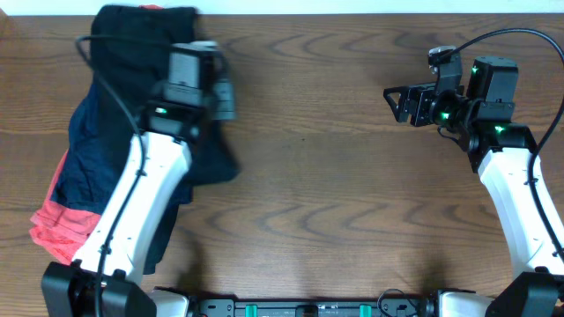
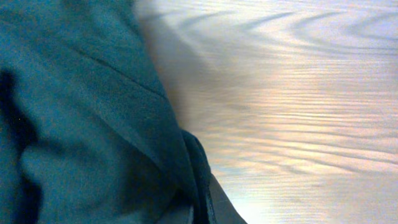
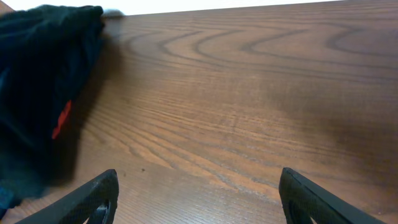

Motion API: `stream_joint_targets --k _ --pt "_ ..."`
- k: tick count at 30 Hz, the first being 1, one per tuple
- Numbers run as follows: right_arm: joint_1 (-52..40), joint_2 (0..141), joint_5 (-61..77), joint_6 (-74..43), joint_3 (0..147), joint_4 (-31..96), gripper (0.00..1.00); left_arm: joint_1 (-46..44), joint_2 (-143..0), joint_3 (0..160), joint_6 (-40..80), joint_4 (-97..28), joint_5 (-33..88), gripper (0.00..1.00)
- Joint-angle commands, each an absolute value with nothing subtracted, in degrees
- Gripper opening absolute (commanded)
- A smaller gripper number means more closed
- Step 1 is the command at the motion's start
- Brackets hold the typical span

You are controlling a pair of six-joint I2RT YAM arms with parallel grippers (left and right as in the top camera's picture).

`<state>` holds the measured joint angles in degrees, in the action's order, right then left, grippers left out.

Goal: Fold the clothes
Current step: 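Grasp the black shorts with the left gripper and drag them rightward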

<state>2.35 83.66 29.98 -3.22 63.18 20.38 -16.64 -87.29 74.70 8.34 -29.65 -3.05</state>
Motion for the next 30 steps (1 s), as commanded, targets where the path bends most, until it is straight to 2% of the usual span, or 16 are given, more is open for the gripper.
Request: stream_joint_targets --k 1,11,18,23,24,27,28,30 --pt "2.72 83.92 30.00 -2.50 63.94 20.43 0.80 -22.59 -90.32 75.00 11.44 -28.23 -1.93 0.06" --pt "6.81 83.90 30.26 -5.72 63.96 20.47 0.75 -35.24 -102.52 75.00 17.56 -14.28 3.11 0.06" --pt "11.64 83.90 32.62 -6.87 63.96 20.58 0.76 -38.35 -103.59 75.05 18.35 -7.57 3.51 0.06" --pt "13.72 83.90 34.57 -6.85 63.96 21.08 0.80 -38.26 -101.47 75.05 18.76 -2.72 3.66 0.07" --pt "13.69 83.90 34.57 -6.83 63.96 21.37 0.81 -38.15 -100.62 75.05 18.74 -1.98 3.64 0.12" --pt "13.02 83.92 34.52 -6.31 63.96 22.79 0.84 -37.28 -97.51 75.05 18.74 -0.75 3.60 0.50" --pt "12.58 83.92 34.52 -5.39 63.96 23.49 0.85 -36.75 -96.27 75.05 18.72 -0.78 3.44 0.67" --pt "11.60 83.92 34.52 -4.10 63.96 24.88 0.86 -35.24 -93.45 75.05 18.70 -1.06 3.44 0.85"
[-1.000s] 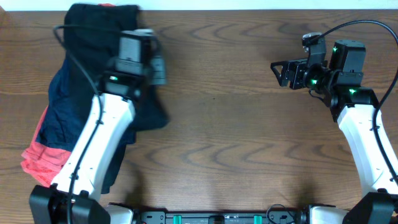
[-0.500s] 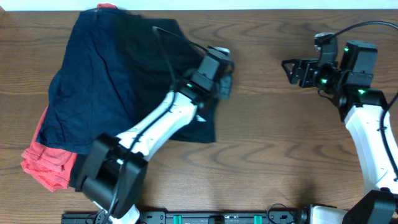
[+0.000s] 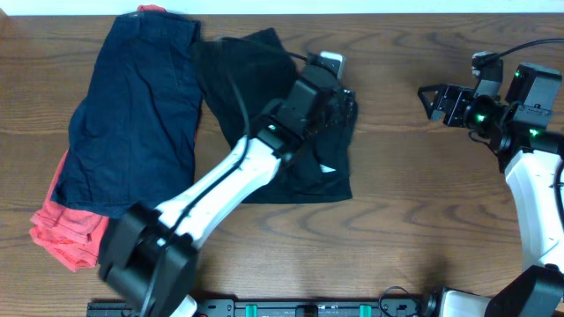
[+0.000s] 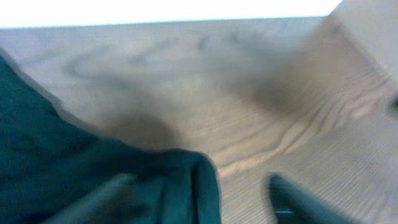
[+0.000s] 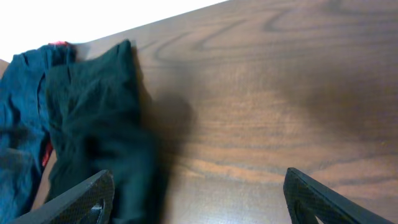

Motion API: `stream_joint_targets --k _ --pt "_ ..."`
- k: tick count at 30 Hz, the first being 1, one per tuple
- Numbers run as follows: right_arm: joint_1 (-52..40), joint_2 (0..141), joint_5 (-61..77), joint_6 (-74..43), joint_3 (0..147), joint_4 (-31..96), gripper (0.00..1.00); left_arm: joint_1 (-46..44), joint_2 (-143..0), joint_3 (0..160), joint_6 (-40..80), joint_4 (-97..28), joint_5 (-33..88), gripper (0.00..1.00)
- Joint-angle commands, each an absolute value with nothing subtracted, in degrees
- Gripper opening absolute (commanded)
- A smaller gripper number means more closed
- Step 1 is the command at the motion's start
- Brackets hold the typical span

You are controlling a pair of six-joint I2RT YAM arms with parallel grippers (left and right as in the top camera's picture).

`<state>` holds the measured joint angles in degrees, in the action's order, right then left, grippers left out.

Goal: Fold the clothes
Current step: 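Grasp the black shorts with the left gripper and drag them rightward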

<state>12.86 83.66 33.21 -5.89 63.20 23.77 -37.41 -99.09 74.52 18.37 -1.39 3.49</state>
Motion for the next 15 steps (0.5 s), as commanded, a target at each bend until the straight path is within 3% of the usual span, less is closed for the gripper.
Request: stream_joint_targets --k 1,5,10,15 --pt "11.11 83.92 34.48 -3.81 63.94 25.45 0.86 -34.06 -91.74 75.05 18.72 -1.56 3.44 0.89" --pt "7.77 83.92 34.57 -1.83 63.96 27.51 0.86 -28.53 -84.95 75.05 18.70 -5.13 3.44 0.98" --pt "-2.22 84.03 33.12 4.91 63.96 28.05 0.87 -19.31 -76.82 75.05 18.68 -14.83 3.44 0.99" --pt "-15.68 86.30 20.14 5.45 63.96 26.52 0.91 -10.85 -73.71 75.05 18.52 -24.32 3.44 0.99"
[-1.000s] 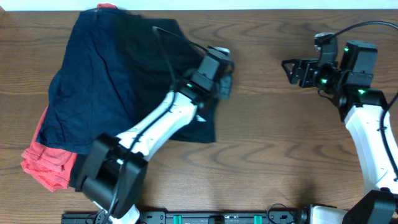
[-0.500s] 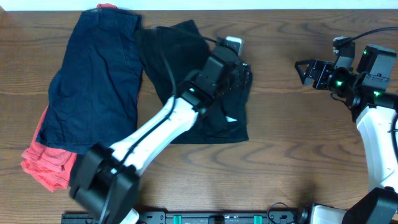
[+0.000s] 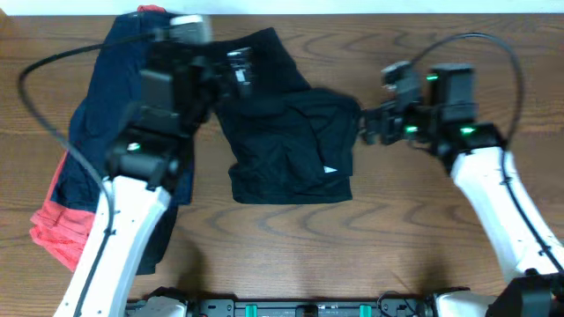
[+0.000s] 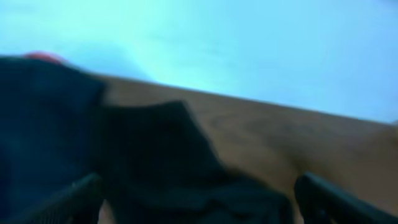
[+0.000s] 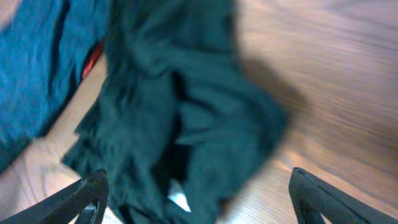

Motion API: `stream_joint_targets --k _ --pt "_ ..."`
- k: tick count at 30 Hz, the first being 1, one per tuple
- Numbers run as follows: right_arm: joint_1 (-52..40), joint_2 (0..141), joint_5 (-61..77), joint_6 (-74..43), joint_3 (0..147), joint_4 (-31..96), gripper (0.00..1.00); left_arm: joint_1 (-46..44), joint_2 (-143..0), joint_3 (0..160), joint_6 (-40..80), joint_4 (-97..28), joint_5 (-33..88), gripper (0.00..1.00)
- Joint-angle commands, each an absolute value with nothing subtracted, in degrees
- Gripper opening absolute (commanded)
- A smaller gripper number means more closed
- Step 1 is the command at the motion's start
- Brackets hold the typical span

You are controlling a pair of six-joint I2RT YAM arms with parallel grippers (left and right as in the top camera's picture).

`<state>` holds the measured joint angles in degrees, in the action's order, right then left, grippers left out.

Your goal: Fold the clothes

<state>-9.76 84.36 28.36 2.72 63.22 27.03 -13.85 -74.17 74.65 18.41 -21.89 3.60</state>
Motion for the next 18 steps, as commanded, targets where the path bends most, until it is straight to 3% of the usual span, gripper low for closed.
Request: stream_joint_targets --k 1,14,16,18 --pt "-17.76 87.31 18.87 5.43 63.94 25.91 0.89 -9.37 -73.71 75.05 18.52 -26.15 3.44 0.99" --pt "-29.82 104.20 18.39 4.75 63.96 18.96 0.70 -5.74 -76.73 74.87 17.63 -34.06 3.40 0.99" --pt "-30.85 105.16 19.40 4.75 63.96 19.20 0.63 -5.74 -77.28 74.87 17.65 -34.26 3.40 0.99" --pt "-31.57 105.14 19.46 3.95 63.96 19.20 0.48 -5.74 -77.87 74.85 17.65 -34.28 3.40 0.99"
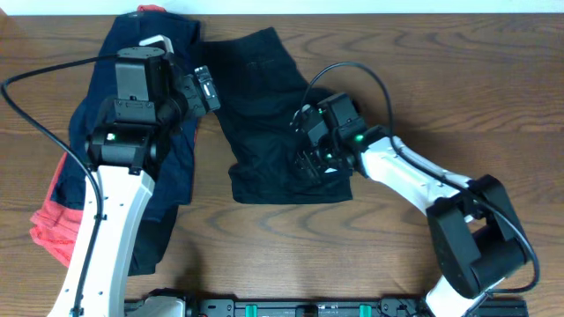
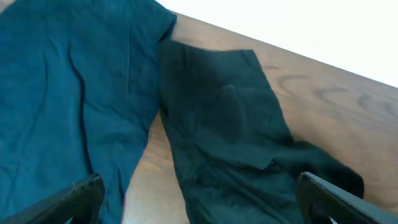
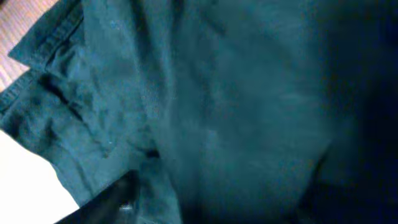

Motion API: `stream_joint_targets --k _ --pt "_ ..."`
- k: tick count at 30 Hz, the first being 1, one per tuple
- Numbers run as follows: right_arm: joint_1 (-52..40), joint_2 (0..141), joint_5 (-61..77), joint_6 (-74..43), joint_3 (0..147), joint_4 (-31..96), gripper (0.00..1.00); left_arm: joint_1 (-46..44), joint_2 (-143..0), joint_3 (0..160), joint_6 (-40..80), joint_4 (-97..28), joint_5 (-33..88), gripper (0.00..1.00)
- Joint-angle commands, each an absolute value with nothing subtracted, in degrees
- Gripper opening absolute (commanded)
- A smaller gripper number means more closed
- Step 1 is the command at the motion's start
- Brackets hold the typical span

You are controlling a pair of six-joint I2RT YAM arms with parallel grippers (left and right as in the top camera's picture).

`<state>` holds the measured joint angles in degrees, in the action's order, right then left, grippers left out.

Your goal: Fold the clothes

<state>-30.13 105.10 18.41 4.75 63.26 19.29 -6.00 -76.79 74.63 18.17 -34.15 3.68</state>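
Black shorts [image 1: 264, 106] lie spread across the middle of the table, with their crumpled lower right part under my right gripper [image 1: 310, 161]. In the right wrist view dark cloth [image 3: 205, 93] fills the frame, and the right gripper [image 3: 230, 199] is pressed down onto it with its fingers apart. My left gripper [image 1: 203, 88] hangs open above the gap between the navy shorts [image 1: 75, 167] and the black shorts [image 2: 236, 124]. The left gripper [image 2: 202, 205] holds nothing, and the navy shorts [image 2: 62, 93] lie to its left.
A red garment [image 1: 53, 231] sticks out from under the navy shorts at the front left, and a red edge [image 1: 150, 11] shows at the table's back edge. Bare wooden table [image 1: 458, 79] lies to the right and in front of the clothes.
My right gripper was open at the right edge of the black shorts and is now down on their lower right part. The left gripper has shifted a little left and lower.
At first the black garment lay on the pile at the left, with my left gripper on it and the right arm far right. Then the left gripper was mid-table with the black shorts dragged there. Then it was back left and open, with the right gripper at the shorts.
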Motion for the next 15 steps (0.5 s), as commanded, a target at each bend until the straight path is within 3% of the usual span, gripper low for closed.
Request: stream_joint_targets --k 1,2,6,15 --pt "-31.57 104.79 19.49 3.57 64.03 19.05 0.39 -5.74 -78.22 74.85 17.65 -34.24 3.40 0.99" --pt "-31.55 104.36 19.49 2.87 64.18 19.03 0.31 -5.74 -78.50 74.85 17.67 -34.24 3.40 0.99" --pt "-28.56 99.90 18.57 1.08 66.48 21.15 0.18 -5.74 -79.96 74.85 17.67 -34.24 3.42 0.99" --pt "-14.72 87.61 11.90 -0.47 71.90 30.87 0.06 -5.74 -82.26 74.85 17.65 -33.93 3.40 0.99"
